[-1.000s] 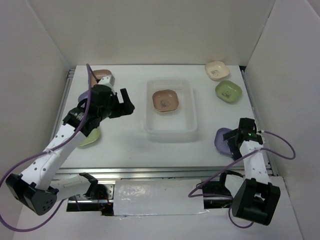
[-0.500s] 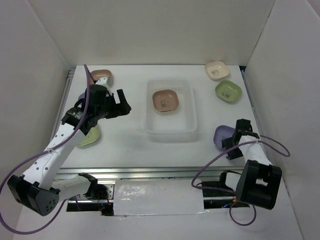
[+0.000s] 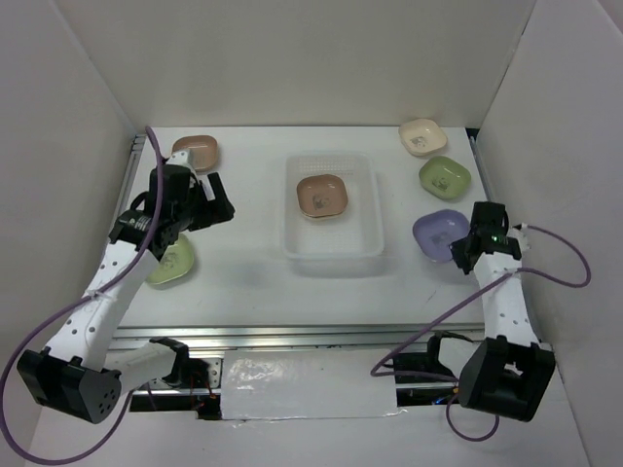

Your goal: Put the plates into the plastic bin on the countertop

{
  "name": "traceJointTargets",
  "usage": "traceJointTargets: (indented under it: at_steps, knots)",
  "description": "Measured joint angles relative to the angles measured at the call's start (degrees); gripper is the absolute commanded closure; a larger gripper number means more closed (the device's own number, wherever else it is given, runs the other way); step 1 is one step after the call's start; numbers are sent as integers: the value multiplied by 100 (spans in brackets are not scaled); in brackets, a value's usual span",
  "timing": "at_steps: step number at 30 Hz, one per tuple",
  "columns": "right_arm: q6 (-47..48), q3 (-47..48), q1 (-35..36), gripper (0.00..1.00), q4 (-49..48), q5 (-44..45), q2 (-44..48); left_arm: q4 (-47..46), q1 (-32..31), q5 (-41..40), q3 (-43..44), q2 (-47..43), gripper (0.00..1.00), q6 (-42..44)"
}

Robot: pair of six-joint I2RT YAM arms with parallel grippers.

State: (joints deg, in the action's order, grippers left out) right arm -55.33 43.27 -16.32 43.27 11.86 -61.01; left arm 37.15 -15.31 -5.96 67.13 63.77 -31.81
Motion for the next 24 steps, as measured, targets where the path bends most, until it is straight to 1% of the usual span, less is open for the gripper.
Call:
traceJointTargets:
  at_steps: [4,6,8,10,13,16,19,21,24]
  knots:
    - [264,1357,656,100,310,437,162,68,409,-256,-57,-66,1,-9]
    - [629,1976,1054,100,203,389,101,120,640,-398,-120,-103,1,-13]
    - [1064,2586,1523,100,125,79,-205,188,839,-586,-162,-96,1,-35]
    - [1646,3366,2044,100,133,-280,-826,225,1075,-763,-227,-83,1,-129]
    - [2422,4760,2715,100,127,-684,-2291,317,1436,-1016,-286,24,1,-256]
    - [2999,5574,3147,100,59,-907,-3722,369,1847,-1209,-328,195,1,-334]
    - [3359,6109,3373,100,402,-1034,-4798,391,2129,-1320,-457,254,1,-426]
    - [3534,6625,3436,100,645,-1056,-5482,428,2188,-1390,-549,249,1,-452]
    - [3709,7353,3456,100,901,-1082,-6212,485,2201,-1473,-634,249,1,-461]
